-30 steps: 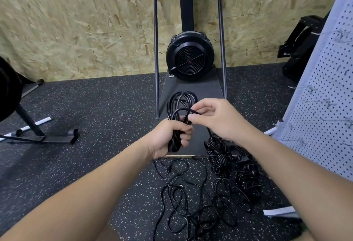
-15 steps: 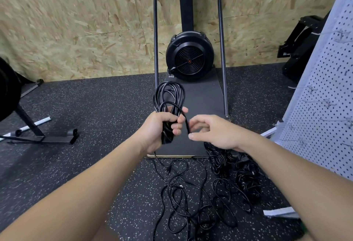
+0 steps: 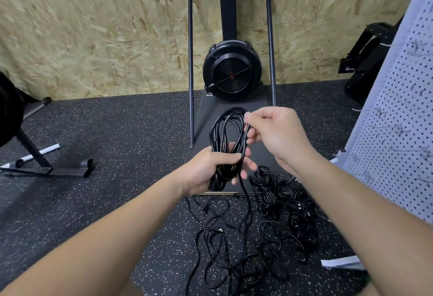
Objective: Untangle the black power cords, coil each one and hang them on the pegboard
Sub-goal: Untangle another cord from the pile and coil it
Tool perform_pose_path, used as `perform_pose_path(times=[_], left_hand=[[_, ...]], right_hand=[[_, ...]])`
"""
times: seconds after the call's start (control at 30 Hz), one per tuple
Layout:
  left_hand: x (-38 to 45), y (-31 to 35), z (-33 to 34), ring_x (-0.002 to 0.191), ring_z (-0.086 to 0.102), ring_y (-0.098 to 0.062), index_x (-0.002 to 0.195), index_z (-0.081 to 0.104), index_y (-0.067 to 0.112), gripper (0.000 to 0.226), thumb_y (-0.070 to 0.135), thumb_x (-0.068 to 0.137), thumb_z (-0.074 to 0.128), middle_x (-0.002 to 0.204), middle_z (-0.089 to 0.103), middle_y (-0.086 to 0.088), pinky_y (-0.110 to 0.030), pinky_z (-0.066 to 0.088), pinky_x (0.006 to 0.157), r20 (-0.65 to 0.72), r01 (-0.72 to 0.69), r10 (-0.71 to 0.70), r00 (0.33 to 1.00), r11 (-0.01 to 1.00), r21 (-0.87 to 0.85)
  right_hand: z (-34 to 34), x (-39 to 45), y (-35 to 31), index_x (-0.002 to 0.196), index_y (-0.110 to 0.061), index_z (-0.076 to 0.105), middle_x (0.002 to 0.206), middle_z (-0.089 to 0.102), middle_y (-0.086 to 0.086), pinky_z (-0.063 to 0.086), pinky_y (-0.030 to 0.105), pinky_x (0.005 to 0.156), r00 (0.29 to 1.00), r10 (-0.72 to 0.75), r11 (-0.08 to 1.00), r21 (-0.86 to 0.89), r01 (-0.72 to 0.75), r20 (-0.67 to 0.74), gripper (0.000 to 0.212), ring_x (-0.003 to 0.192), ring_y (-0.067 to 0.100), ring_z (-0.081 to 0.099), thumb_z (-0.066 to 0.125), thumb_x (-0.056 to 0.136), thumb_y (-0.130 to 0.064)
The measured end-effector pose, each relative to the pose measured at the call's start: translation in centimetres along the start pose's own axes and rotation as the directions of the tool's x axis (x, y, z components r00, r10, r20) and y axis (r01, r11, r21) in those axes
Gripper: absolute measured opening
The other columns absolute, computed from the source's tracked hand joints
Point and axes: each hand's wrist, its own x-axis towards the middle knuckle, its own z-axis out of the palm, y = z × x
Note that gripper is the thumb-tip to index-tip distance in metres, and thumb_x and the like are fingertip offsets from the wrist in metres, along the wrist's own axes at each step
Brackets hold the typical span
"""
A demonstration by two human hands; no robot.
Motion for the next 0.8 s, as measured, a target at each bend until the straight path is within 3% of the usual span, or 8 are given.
perform_pose_path(times=[0.1,0.17,0.3,0.4,0.47,0.6,0.7,0.8], left_hand=[[0.0,-0.1,0.6,0.092,0.068,-0.029,0.126,0.058,0.004,0.017,0.013,0.113,0.056,0.114,0.072,-0.024,-0.036,0.053,0.074,0.011,-0.011,0.01,1.0,1.0,0.025],[-0.1,-0.1,0.7,0.095,0.068,-0.032,0.119,0.062,0.007,0.011,0.015,0.112,0.061,0.107,0.073,-0.02,-0.047,0.051,0.091,-0.007,-0.018,0.019,1.0,0.995,0.094],[-0.3,0.0,0.7,0.079,0.062,-0.028,0.111,0.061,0.005,0.008,0.009,0.108,0.067,0.084,0.063,-0.014,-0.06,0.053,0.109,-0.003,-0.002,0.002,1.0,0.988,0.153],[-0.6,0.2,1.0,0.069,0.05,-0.02,0.11,0.057,0.008,0.007,0.009,0.109,0.064,0.079,0.051,-0.008,-0.05,0.064,0.088,0.039,0.067,-0.068,0.997,0.997,0.022],[-0.7,0.4,1.2,0.067,0.047,-0.018,0.118,0.055,0.008,0.009,0.011,0.111,0.06,0.081,0.052,-0.008,-0.037,0.058,0.07,0.047,0.059,-0.06,0.997,0.998,0.012],[0.0,0.5,0.9,0.067,0.052,-0.021,0.12,0.056,0.006,0.01,0.009,0.111,0.059,0.086,0.062,-0.013,-0.034,0.051,0.061,-0.122,-0.074,0.071,0.99,0.997,-0.024],[0.7,0.6,0.0,0.065,0.047,-0.017,0.118,0.055,0.01,0.011,0.013,0.11,0.062,0.08,0.052,-0.005,-0.032,0.05,0.063,-0.232,-0.165,0.138,0.963,0.981,-0.104],[1.2,0.8,-1.0,0.064,0.042,-0.015,0.107,0.054,0.011,0.007,0.012,0.111,0.06,0.077,0.046,-0.002,-0.031,0.048,0.062,-0.339,-0.225,0.162,0.927,0.962,-0.154]], right_hand=[[-0.6,-0.1,-0.3,0.088,-0.012,0.08,0.067,0.077,0.004,0.067,0.037,0.07,0.991,-0.105,0.975,-0.205,0.086,-0.081,0.017,0.059,0.018,0.076,0.076,0.101,-0.021],[-0.6,-0.3,-0.4,0.09,-0.014,0.078,0.071,0.078,0.003,0.065,0.03,0.065,0.983,-0.164,0.955,-0.261,0.138,-0.081,0.012,0.059,0.016,0.077,0.078,0.1,-0.021],[-1.1,0.2,0.2,0.103,-0.013,0.074,0.098,0.077,0.002,0.068,0.038,0.068,0.989,-0.133,0.978,-0.171,0.122,-0.056,0.017,0.068,0.021,0.08,0.088,0.093,-0.018],[-1.3,0.6,0.9,0.099,-0.008,0.079,0.093,0.079,0.005,0.07,0.048,0.077,0.999,-0.042,0.996,-0.078,0.041,-0.013,0.012,0.073,0.023,0.081,0.087,0.094,-0.016],[-1.1,0.7,1.4,0.098,-0.003,0.079,0.086,0.079,0.009,0.07,0.048,0.078,1.0,-0.003,1.0,0.013,0.003,-0.008,0.01,0.073,0.022,0.078,0.085,0.095,-0.011],[-0.8,1.2,2.4,0.11,-0.01,0.077,0.102,0.08,0.007,0.067,0.042,0.093,0.998,0.062,0.993,0.103,-0.058,-0.031,0.011,0.088,0.018,0.081,0.076,0.1,-0.006],[-0.8,0.6,3.6,0.12,-0.014,0.072,0.113,0.08,0.004,0.063,0.038,0.101,0.963,0.187,0.967,-0.208,-0.145,0.196,0.037,0.101,0.014,0.078,0.058,0.097,0.011],[-0.3,-0.9,5.4,0.132,-0.014,0.066,0.119,0.081,0.001,0.058,0.035,0.104,0.715,0.414,0.877,-0.457,-0.147,0.564,0.052,0.117,0.016,0.074,0.065,0.089,0.014]])
